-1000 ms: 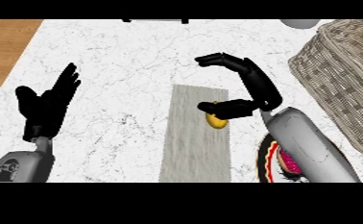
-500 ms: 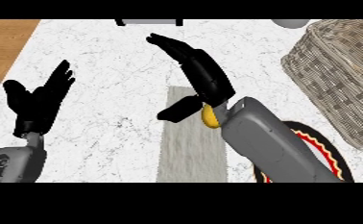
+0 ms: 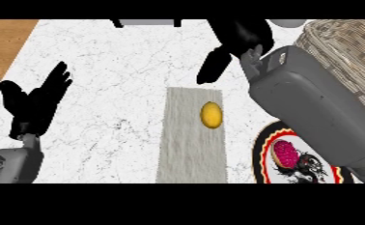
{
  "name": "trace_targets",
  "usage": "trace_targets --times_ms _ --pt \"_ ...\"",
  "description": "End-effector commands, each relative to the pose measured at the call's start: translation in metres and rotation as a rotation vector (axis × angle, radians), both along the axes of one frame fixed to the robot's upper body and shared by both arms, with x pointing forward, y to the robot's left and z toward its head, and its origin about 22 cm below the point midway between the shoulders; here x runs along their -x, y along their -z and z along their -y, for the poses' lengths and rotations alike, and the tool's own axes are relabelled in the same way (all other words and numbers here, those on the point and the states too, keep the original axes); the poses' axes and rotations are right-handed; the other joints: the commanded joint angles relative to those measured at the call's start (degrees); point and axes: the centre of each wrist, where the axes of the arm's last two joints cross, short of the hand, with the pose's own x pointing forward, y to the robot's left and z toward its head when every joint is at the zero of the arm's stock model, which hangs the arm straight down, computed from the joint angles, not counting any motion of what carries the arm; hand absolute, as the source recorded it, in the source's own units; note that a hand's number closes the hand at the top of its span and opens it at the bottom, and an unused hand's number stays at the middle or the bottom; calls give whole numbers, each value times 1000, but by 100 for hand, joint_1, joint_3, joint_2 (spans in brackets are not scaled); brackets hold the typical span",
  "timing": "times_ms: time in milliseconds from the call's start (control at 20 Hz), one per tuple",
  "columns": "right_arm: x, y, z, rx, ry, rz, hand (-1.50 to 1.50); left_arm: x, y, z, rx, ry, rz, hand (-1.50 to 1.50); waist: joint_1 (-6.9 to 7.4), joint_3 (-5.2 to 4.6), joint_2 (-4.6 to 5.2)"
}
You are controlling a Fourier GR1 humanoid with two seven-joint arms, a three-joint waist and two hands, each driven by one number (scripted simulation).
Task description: Pick the lemon from the placemat and place it in the basket
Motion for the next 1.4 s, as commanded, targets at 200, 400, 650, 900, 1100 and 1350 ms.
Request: trace_targets --times_ms 200,400,650,900,1100,1350 --pt "6 -48 41 160 -34 -297 -150 -3 -4 5 17 -4 0 0 6 18 43" --pt "21 -67 75 101 -59 -301 -150 -6 10 3 18 11 3 0 17 17 66" --pt "49 -55 104 -25 -72 -321 -150 -6 7 -2 7 11 25 0 25 18 64" --pt "81 -12 112 -145 -61 -239 -150 1 13 17 19 0 8 0 58 21 70" --pt "86 24 127 -129 -77 -255 -150 -5 -5 0 11 18 14 0 92 20 86" --pt "59 76 106 -140 -68 -198 -150 -10 -10 11 10 22 9 0 148 20 101"
